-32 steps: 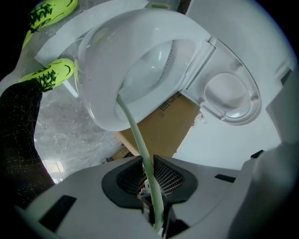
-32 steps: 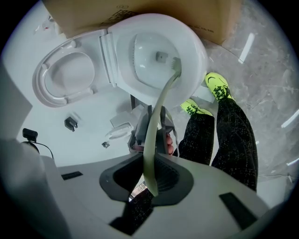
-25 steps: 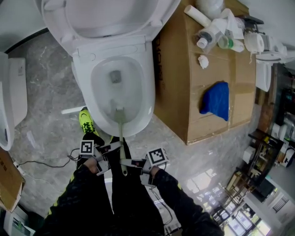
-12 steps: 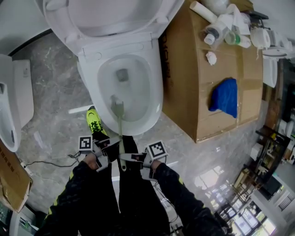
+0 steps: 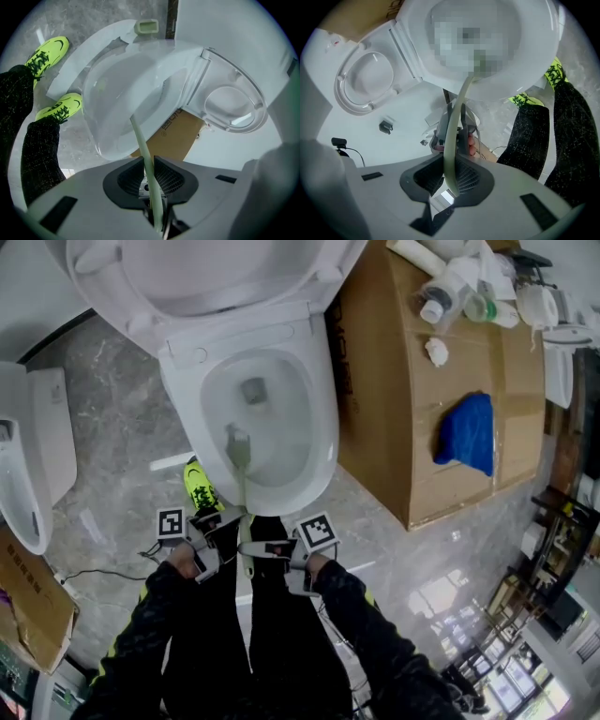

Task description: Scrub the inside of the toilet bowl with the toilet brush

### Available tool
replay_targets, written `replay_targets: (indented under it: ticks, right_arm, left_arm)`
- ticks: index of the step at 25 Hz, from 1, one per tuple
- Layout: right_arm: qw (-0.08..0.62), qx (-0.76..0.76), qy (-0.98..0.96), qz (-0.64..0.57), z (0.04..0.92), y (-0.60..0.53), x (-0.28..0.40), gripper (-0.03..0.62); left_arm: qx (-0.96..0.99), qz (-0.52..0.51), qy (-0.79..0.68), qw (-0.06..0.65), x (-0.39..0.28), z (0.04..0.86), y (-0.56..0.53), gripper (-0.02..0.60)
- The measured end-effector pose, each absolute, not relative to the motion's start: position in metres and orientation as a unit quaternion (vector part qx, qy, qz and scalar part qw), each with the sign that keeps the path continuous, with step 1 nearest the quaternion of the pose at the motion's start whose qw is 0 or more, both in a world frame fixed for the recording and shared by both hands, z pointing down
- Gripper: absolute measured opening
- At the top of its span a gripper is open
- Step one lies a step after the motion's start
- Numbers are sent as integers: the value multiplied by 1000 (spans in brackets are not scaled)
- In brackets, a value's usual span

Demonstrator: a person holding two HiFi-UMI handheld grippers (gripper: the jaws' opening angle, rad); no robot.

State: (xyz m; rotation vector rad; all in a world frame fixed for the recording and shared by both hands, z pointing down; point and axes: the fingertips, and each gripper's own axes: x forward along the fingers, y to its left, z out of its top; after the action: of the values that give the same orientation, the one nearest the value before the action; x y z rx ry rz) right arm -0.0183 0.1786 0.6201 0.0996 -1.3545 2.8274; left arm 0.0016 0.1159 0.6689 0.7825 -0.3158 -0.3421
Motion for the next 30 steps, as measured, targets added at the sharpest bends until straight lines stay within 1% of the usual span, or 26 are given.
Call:
replay_targets:
  ticks: [4,16,30]
  right_arm:
    - [-9,30,-430,902,624,168,-22,67]
    - [-15,-4,-448,894,629,130,-40,67]
    - [12,-23,-484,874,640,67,-55,67]
  left_arm:
    - [383,-162,-165,894,-1,673,104,63]
    - [401,-156,-197,881,-23,676,64,64]
    - [428,-169,-229,858,-39,683,-3,63]
